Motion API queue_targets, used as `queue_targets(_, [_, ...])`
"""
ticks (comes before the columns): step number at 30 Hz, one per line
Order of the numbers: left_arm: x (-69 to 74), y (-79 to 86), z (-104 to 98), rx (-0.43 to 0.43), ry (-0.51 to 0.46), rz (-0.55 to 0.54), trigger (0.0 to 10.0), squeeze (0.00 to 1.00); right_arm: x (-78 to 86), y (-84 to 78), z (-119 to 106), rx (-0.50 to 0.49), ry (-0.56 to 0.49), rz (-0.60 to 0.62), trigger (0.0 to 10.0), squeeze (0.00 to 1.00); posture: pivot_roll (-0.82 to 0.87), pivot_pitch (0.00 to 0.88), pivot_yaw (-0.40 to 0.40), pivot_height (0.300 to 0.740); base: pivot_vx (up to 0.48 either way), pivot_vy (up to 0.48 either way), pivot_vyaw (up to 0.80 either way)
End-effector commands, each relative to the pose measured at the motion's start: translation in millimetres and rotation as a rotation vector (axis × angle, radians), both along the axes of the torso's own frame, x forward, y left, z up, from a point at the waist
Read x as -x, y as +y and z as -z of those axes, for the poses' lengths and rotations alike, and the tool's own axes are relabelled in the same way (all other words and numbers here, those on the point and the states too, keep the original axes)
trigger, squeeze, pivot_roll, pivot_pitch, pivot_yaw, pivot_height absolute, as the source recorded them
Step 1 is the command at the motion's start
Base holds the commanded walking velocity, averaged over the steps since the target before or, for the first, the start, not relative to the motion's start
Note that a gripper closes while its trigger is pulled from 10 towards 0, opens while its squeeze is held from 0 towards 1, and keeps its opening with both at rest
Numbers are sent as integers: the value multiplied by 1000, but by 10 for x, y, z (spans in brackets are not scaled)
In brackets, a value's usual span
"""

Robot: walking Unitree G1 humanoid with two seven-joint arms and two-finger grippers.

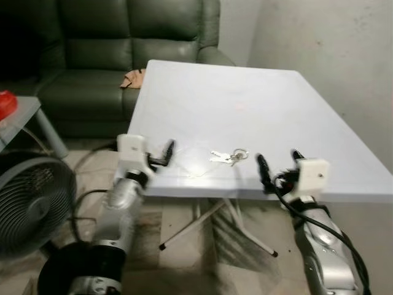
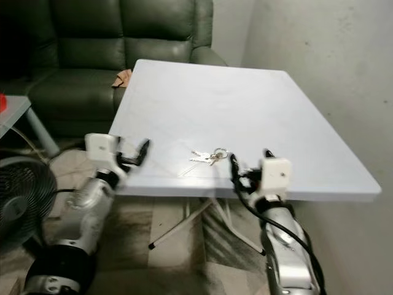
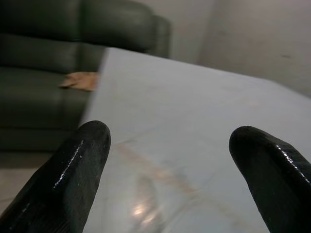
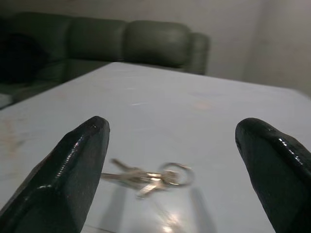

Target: Hang keys on a hook

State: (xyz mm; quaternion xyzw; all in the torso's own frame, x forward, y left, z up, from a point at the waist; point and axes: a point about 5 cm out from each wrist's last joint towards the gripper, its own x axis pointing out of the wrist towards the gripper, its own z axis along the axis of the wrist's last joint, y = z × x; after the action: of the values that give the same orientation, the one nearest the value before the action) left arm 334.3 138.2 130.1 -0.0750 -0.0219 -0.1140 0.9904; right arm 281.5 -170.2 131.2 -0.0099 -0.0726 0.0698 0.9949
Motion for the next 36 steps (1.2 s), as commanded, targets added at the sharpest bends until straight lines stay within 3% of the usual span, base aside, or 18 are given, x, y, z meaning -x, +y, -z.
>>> queue_targets(1, [-5,-107,-13,-10,3,26,10000,0,8,-74,0,7,5,26,10000,0,-22,0,-39,711,0,0,800])
queue_targets(4, [-4,-111,3,-25,15,31,10000,0,14,-77,-12,-38,-4,28,10000,0,-22,0,-39,711,0,0,533])
queue_targets(25, [-8,-114,27,-19,40,30,10000,0,-2,-79,2,-13,17,20,10000,0,-24,0,-41,711,0,0,0])
queue_targets(36, [-6,-122,29,-24,43,29,10000,0,-7,-58,8,-15,20,8,10000,0,-21,0,-40,711,295,0,0])
